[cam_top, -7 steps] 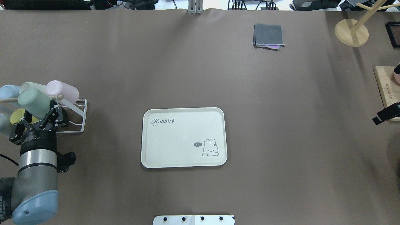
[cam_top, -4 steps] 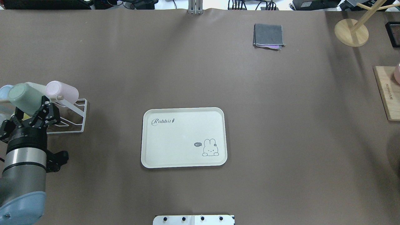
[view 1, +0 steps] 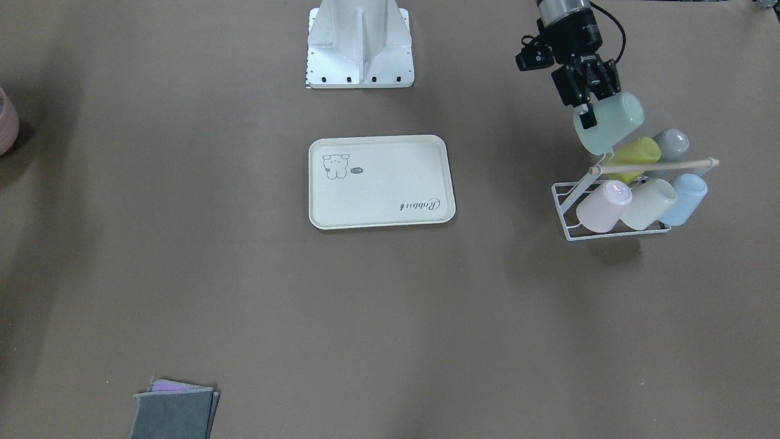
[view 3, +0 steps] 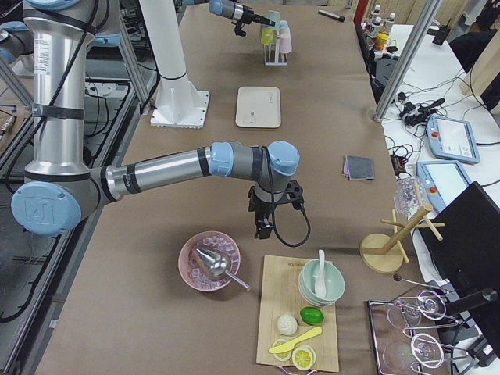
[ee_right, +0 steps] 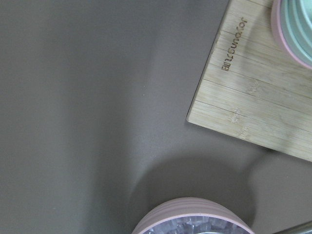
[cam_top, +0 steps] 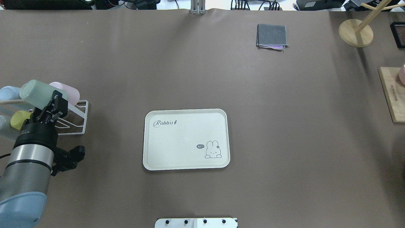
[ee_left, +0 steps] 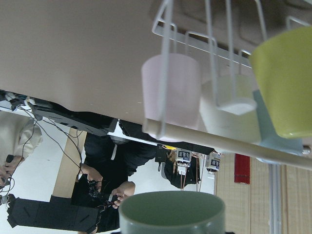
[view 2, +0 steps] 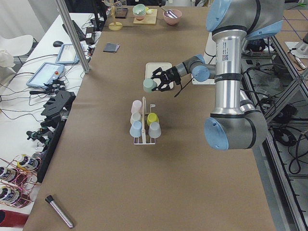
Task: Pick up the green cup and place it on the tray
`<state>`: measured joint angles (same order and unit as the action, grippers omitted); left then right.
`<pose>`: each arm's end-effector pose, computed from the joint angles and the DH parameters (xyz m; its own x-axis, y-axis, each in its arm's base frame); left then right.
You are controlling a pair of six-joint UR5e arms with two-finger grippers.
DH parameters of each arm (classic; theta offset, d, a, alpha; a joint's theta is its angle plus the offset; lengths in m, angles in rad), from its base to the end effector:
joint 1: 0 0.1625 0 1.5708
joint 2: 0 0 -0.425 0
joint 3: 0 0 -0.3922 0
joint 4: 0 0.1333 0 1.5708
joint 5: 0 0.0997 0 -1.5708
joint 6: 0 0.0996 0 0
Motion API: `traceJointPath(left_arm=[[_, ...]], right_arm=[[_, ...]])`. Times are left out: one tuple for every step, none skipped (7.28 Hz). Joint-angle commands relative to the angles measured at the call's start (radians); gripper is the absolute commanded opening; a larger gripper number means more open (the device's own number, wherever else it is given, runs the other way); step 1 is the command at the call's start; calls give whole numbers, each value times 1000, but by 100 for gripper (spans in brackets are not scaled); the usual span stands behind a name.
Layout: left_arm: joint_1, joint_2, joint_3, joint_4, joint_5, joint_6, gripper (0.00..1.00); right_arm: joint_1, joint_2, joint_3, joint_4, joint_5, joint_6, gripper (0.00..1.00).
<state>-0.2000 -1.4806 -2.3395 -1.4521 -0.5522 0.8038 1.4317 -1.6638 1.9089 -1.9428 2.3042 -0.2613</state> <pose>0.3284 -0.2891 0.3309 -0.2181 0.4156 0.8830 -0.9704 -0.1887 -0.1509 0.0063 -0.4356 0.5765 0.6866 -0.2722 0.6742 0.3260 0.9441 0.0493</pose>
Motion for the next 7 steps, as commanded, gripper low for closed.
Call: traceJointPath(left_arm=[[13, -17, 43, -326, -58, -308, 66], [25, -38, 98, -520, -60, -469, 62], [65, -49, 132, -642, -58, -633, 62], [94, -81, 172, -677, -49, -819, 62], [96, -146, 219, -698, -51, -966, 62], [96, -224, 321, -811, -51, -1053, 62], [96, -297, 417, -924, -51, -1074, 62]], right_arm=[[9, -8, -37, 4, 1, -4, 100], [9, -8, -47, 4, 1, -4, 100], [9, -8, -77, 14, -2, -3, 100], [9, -5, -132, 91, -3, -3, 100], [9, -5, -168, 146, -3, 4, 100], [9, -4, -160, 148, -5, 7, 100], [9, 1, -157, 148, -11, 7, 100]])
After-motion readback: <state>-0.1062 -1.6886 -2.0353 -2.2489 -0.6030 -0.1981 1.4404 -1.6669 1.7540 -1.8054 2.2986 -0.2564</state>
